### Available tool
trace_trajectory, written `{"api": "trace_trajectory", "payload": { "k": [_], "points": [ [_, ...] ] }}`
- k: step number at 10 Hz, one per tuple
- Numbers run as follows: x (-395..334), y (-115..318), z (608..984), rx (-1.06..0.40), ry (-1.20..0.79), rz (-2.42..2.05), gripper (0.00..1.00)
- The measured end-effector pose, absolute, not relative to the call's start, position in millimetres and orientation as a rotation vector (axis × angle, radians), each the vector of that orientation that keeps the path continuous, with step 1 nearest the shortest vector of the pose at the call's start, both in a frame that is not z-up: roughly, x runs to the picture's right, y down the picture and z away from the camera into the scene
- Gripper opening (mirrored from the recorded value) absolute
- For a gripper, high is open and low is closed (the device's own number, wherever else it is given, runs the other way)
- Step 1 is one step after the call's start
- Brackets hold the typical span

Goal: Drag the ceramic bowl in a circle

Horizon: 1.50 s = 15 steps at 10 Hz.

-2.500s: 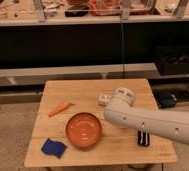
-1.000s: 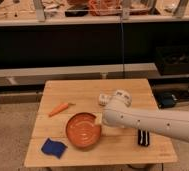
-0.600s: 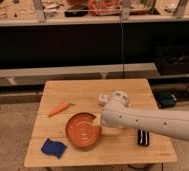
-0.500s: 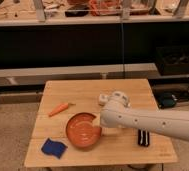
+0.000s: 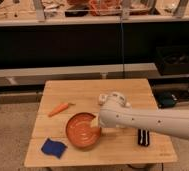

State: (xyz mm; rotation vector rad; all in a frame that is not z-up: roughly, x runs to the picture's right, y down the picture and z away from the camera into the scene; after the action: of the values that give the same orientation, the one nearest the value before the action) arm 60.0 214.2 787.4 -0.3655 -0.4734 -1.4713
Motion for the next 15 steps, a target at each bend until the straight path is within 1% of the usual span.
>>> {"api": "trace_trajectory", "payload": {
  "k": [8, 9, 10, 12, 14, 15],
  "points": [
    [62.9, 217.1, 798.5, -0.37, -0.488, -1.499, 0.79],
    [64.8, 216.9, 799.3, -0.371, -0.488, -1.502, 0.73],
    [66.2, 217.3, 800.0, -0.372, -0.49, -1.504, 0.66],
    [69.9, 217.8, 802.0, -0.374, -0.491, -1.51, 0.46],
    [67.4, 218.2, 803.4, -0.372, -0.5, -1.516, 0.29],
    [68.3, 217.9, 804.5, -0.378, -0.495, -1.526, 0.17]
  ]
}}
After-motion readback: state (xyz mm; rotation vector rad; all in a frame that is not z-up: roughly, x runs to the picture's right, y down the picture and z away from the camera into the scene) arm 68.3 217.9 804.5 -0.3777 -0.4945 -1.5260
